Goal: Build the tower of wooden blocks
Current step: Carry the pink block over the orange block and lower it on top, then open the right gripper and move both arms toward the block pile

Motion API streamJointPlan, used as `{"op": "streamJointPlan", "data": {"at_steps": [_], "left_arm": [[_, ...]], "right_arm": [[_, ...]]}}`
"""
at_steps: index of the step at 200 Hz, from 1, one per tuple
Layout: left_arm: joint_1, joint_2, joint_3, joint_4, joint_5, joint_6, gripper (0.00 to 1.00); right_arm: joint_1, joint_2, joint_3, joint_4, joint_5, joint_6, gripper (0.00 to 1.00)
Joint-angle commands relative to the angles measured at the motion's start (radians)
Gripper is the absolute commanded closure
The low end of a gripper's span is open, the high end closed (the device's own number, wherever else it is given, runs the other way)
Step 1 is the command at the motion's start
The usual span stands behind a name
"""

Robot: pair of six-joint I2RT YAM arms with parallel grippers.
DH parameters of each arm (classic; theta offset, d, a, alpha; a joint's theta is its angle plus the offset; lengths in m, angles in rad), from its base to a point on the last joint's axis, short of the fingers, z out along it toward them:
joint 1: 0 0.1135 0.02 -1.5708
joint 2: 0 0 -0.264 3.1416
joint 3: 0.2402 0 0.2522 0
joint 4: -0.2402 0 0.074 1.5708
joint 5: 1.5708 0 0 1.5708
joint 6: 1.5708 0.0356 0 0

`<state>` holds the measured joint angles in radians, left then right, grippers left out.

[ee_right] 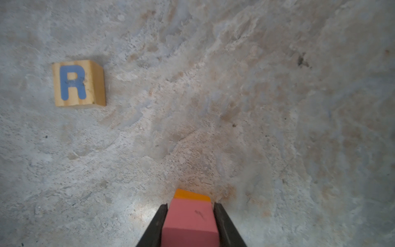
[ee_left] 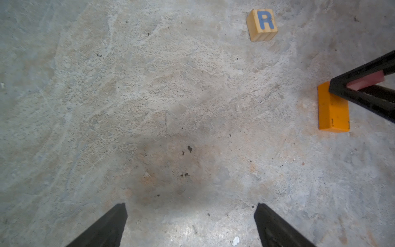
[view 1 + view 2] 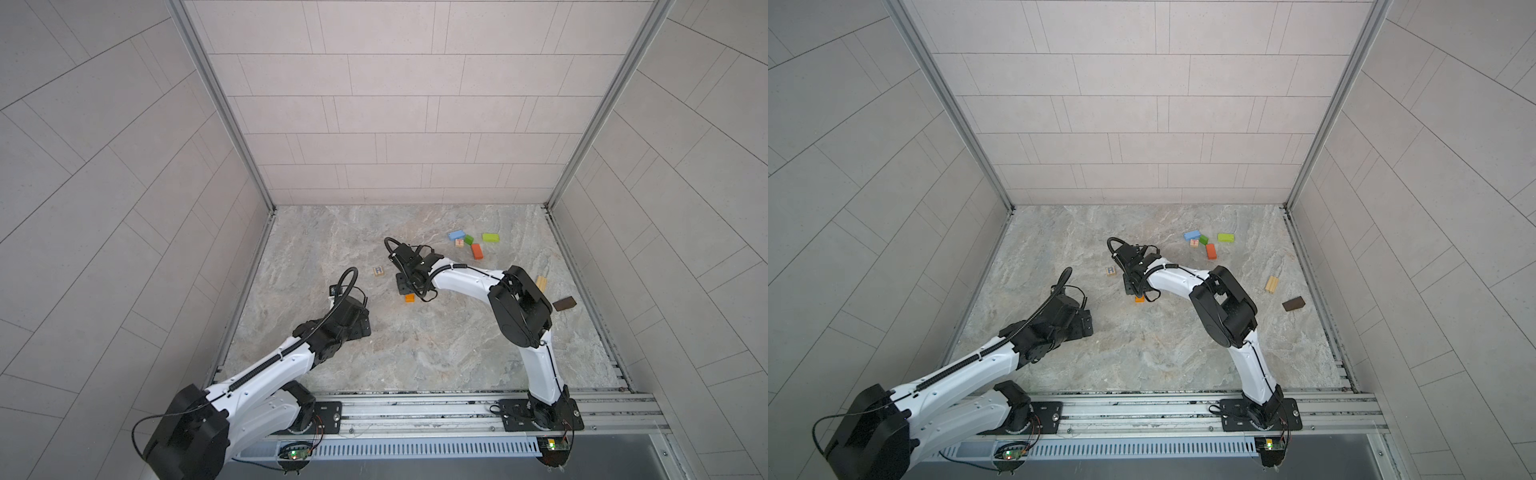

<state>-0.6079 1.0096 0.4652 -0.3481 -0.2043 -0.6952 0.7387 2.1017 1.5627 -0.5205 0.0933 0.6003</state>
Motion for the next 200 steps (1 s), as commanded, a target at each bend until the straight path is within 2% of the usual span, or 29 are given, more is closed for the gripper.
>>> {"op": "streamJointPlan", "data": {"at_steps": [1,85,118,161,200], "left_arm": [[0.007,-0.015,-0.014,-0.005,-0.016,0.010,0.00],[0.008,-0.013,-0.007,-0.014,-0.015,0.012,0.00],[0.007,-0.014,0.037,-0.075,-0.063,0.007,0.00],[0.008,-0.022,0.156,-0.138,-0.069,0.008,0.00],[0.008,0.043,0.295,-0.172,-0.082,0.019,0.00]], "right_arm": [[0.005,-0.044,-0.007,-0.016,0.019,0.018,0.61],[0.005,-0.043,-0.003,-0.018,0.020,0.012,0.45],[0.006,-0.063,0.021,-0.056,0.017,-0.003,0.38],[-0.005,-0.173,0.013,-0.118,0.031,-0.045,0.34],[-0.075,-0.317,-0.058,-0.130,-0.009,-0.072,0.31]]}}
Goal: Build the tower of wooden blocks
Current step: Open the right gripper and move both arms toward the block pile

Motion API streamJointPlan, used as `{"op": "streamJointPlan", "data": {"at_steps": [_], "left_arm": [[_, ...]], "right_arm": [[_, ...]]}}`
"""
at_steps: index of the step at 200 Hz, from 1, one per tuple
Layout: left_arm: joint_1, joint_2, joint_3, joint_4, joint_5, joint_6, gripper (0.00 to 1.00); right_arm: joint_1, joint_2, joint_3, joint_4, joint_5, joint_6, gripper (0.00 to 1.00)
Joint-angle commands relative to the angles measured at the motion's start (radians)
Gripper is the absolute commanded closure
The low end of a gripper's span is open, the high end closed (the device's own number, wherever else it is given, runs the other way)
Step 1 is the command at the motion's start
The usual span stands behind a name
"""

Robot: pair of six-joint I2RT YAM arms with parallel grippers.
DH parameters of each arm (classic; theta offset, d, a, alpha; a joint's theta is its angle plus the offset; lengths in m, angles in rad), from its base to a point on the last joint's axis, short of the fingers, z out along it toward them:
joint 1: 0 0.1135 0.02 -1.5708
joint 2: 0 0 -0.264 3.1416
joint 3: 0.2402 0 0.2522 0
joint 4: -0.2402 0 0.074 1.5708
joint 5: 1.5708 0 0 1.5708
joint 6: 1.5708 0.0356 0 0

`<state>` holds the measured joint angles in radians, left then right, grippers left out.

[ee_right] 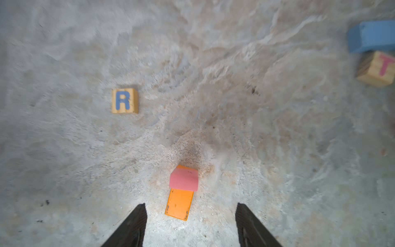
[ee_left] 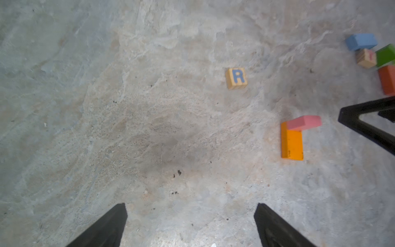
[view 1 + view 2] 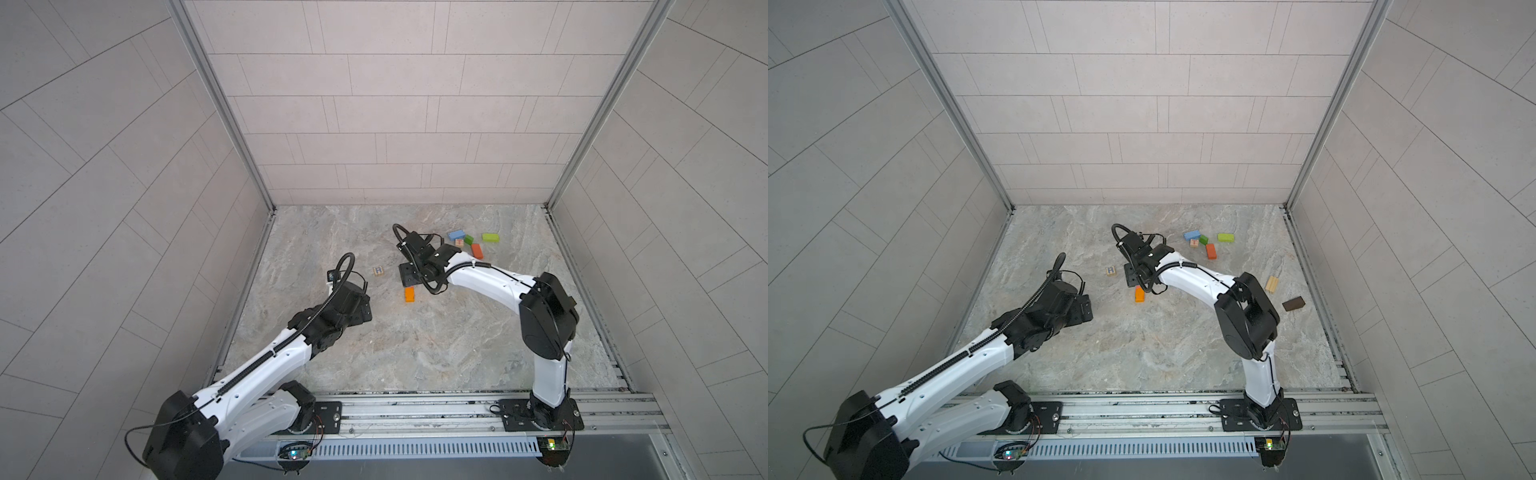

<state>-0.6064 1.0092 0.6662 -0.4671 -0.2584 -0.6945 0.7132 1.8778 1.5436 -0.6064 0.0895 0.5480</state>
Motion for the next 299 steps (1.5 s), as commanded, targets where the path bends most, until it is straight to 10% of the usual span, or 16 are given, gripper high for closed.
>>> {"op": "streamJointPlan", "data": {"at_steps": [1,100,178,299], "left_arm": [[0.006,0.048,0.100,-0.054,-0.027,0.019,0.00],[0.095,0.536,0.614,-0.156,0.046,0.127,0.00],[0.207,0.857,0.910,-0.201,0.156,0.115,0.00],[0.209,0.859,0.732,0.006,0.171,0.057,0.01]], "right_arm": [[-0.051,-0.096,-0.040,-0.044,-0.007,-0.019,0.31],[-0.416,-0.084,-0.069,0.152,-0.040,0.103,0.25],[-0.553,0.223,0.198,0.127,-0.033,0.121,0.48],[-0.589,0.456,0.447,0.013,-0.077,0.140,0.54]]}}
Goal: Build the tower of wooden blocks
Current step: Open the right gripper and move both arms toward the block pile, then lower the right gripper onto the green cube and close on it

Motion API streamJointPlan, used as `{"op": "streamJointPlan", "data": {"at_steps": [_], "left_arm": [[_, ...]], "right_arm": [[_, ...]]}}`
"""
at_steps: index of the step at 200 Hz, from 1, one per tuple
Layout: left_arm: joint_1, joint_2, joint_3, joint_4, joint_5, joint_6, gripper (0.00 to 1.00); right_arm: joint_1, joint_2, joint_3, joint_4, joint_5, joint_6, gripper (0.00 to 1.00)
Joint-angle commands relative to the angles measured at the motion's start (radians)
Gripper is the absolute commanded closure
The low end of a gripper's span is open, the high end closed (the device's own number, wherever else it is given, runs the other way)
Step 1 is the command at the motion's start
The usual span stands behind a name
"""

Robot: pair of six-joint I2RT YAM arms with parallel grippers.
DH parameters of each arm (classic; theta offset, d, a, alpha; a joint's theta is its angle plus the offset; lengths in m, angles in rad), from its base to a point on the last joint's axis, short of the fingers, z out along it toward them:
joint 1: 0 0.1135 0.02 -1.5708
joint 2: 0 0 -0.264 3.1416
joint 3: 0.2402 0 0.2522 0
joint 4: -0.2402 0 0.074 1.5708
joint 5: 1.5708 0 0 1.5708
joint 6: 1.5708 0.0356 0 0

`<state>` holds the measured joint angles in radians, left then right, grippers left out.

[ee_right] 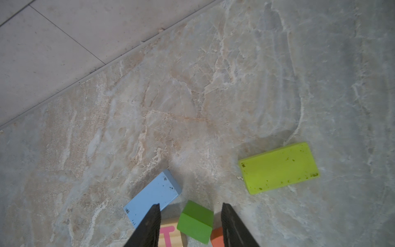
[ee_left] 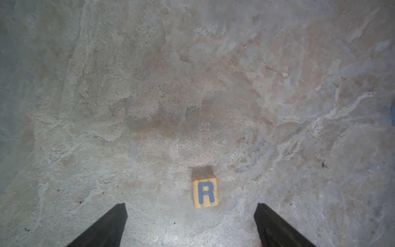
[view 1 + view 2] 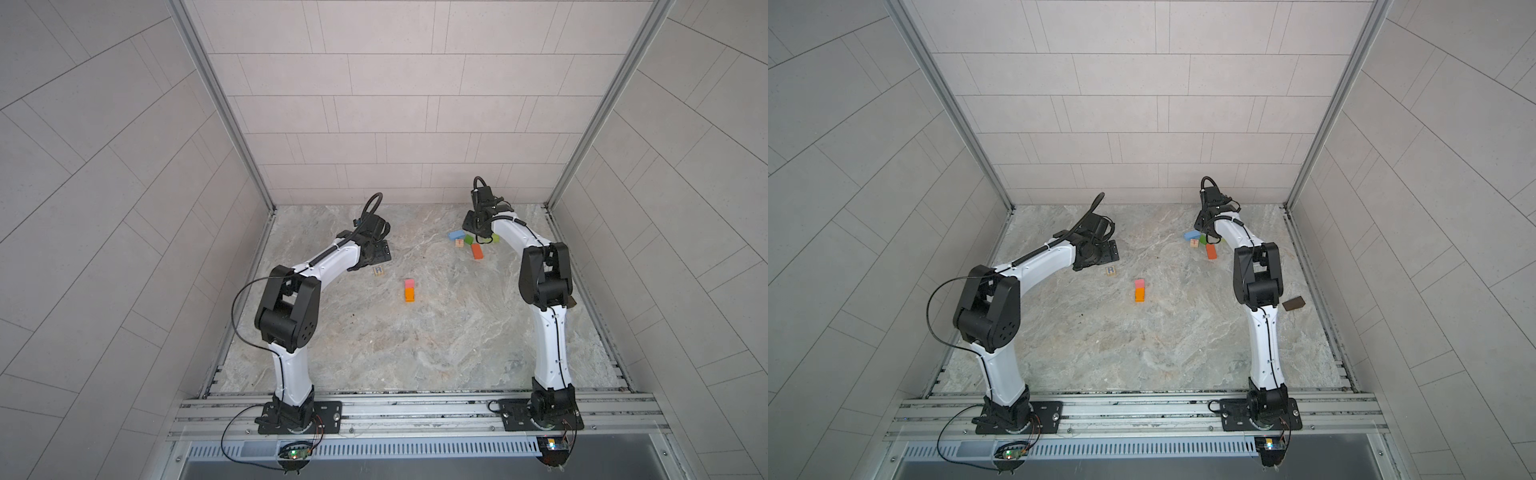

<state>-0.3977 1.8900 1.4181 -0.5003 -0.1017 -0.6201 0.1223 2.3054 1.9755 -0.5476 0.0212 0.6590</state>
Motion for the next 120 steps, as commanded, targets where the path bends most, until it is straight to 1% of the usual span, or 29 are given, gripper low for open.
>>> {"op": "streamJointPlan", "data": {"at_steps": [1,72,120], "left_arm": [[0.000,-0.023,-0.020,0.040,0.016,-0.018,0.01],[0.000,-0.029,-0.087,0.099,0.042,-0.030,0.00],[0.000,-0.031,-0.100,0.112,0.052,-0.029,0.00]], "right_arm": [[0.002,0.029,0.014,-0.046,-0.008,0.029,0.54],[0.002,0.034,-0.009,-0.052,-0.011,0.011,0.54],[0.002,0.037,-0.029,-0.052,-0.009,0.009,0.53]]}}
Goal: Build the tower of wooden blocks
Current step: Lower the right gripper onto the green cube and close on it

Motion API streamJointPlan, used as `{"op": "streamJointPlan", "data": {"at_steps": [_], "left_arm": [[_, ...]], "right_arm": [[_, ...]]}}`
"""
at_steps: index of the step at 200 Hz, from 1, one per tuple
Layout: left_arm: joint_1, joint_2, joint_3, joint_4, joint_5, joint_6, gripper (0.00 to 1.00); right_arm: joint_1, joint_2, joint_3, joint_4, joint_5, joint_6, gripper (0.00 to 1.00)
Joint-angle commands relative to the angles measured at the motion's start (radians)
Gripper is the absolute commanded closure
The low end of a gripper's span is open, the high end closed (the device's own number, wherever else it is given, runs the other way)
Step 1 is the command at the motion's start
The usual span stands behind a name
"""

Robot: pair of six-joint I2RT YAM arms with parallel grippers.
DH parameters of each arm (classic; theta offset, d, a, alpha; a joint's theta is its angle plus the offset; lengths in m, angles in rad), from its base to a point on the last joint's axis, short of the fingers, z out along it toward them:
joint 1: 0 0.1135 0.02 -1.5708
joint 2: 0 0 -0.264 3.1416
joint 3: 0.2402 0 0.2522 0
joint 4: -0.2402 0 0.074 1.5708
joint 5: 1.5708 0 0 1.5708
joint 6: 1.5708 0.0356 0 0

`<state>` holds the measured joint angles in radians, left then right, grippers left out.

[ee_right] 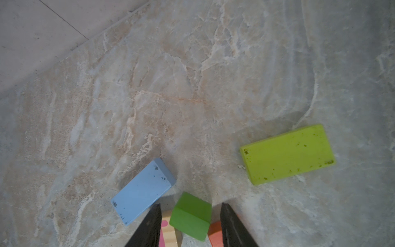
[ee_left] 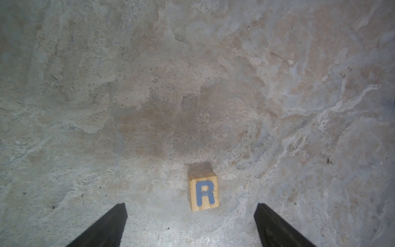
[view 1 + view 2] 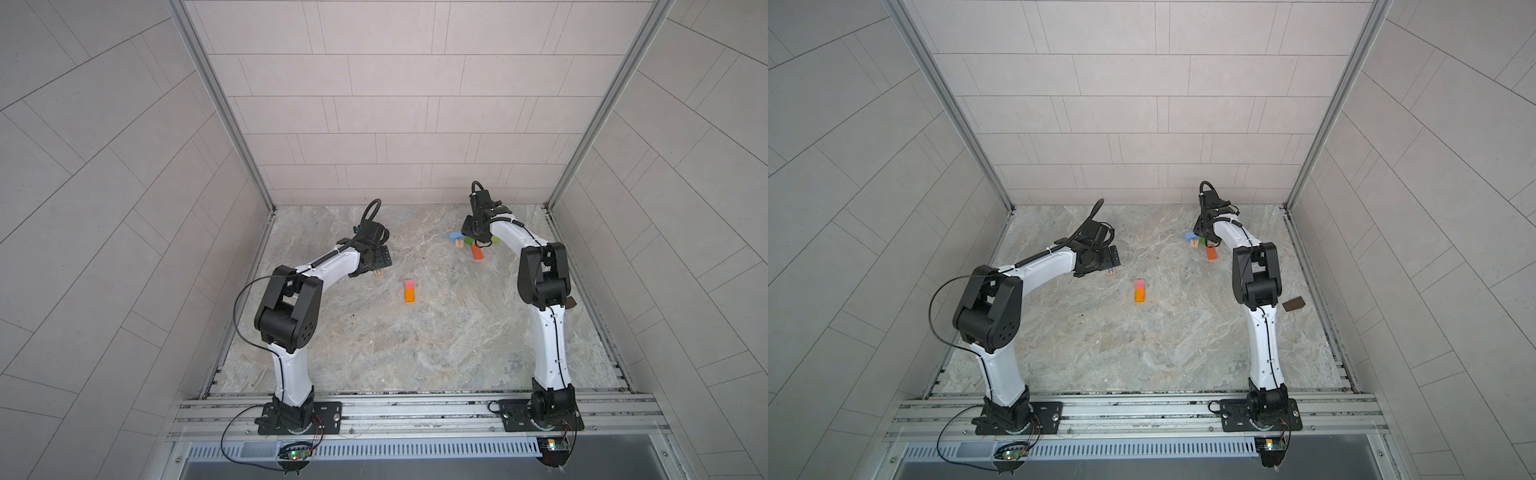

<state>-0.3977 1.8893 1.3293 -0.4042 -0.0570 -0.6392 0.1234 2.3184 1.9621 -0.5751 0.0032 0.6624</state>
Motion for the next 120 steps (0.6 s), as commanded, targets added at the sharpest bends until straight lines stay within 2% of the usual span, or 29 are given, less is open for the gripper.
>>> {"op": "streamJointPlan", "data": {"at_steps": [1,120], "left_arm": [[0.000,-0.030,-0.011,0.017,0.008,-0.011,0.00],[-0.001,-0.044,-0.043,0.037,0.020,-0.014,0.00]], "right_arm": [[0.001,0.024,-0.015,-0.025,0.009,0.006,0.53],[0.008,0.024,-0.017,-0.041,-0.012,0.016,0.50]]}}
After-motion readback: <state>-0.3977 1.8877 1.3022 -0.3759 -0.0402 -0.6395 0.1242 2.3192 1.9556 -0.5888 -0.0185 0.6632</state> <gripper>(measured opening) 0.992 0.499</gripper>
